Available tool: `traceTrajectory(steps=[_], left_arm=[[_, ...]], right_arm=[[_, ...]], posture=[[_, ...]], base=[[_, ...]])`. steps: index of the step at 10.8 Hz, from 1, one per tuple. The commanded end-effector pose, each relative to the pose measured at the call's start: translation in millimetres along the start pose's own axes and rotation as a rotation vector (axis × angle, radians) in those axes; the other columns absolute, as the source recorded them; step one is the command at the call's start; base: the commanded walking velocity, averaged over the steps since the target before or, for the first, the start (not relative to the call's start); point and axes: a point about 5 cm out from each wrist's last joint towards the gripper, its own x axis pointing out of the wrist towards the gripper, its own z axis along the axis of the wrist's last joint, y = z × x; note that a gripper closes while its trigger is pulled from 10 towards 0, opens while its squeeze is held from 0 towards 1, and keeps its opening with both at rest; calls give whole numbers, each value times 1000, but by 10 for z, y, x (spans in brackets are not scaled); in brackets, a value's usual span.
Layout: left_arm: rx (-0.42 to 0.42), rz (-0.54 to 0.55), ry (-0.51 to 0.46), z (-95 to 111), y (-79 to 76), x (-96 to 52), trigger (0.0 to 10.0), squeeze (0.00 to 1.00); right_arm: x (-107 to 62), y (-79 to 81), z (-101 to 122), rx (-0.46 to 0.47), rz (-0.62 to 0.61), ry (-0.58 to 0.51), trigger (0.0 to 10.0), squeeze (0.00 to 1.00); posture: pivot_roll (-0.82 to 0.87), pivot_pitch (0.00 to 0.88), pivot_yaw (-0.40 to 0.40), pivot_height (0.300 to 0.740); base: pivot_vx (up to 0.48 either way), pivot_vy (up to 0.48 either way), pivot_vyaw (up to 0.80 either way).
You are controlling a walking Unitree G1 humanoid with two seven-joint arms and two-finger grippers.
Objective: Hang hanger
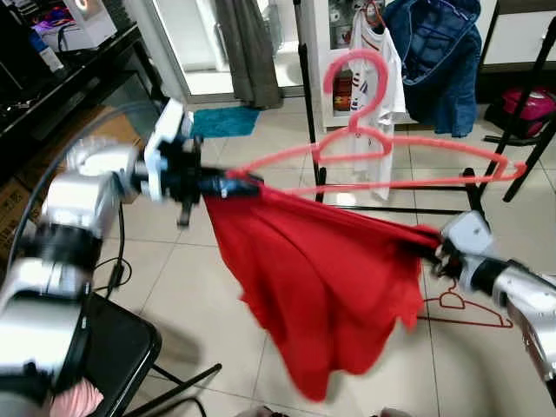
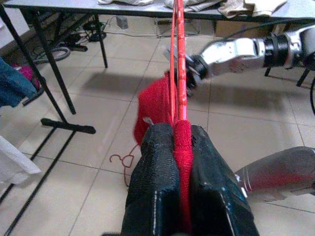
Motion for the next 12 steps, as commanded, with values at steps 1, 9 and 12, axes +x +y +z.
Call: traceTrajectory(steps=[1,9,12], left_arm=[[34,88,1,95,-18,-281,0,0],[29,326,292,-398,-214,-577,0,0],[26,416,324,-456,-184,-650,0,0]], right_arm=[[-130,-215,-186,65,-163,88,0,0],[-230,-740,-51,212,-462,31,0,0],[-242,-773,-43,249,-441,23,0,0]], posture=[[-140,0,228,740],[-133,0,217,740],[-133,0,216,740]], base=[[0,0,0],[0,0,0],[0,0,0]])
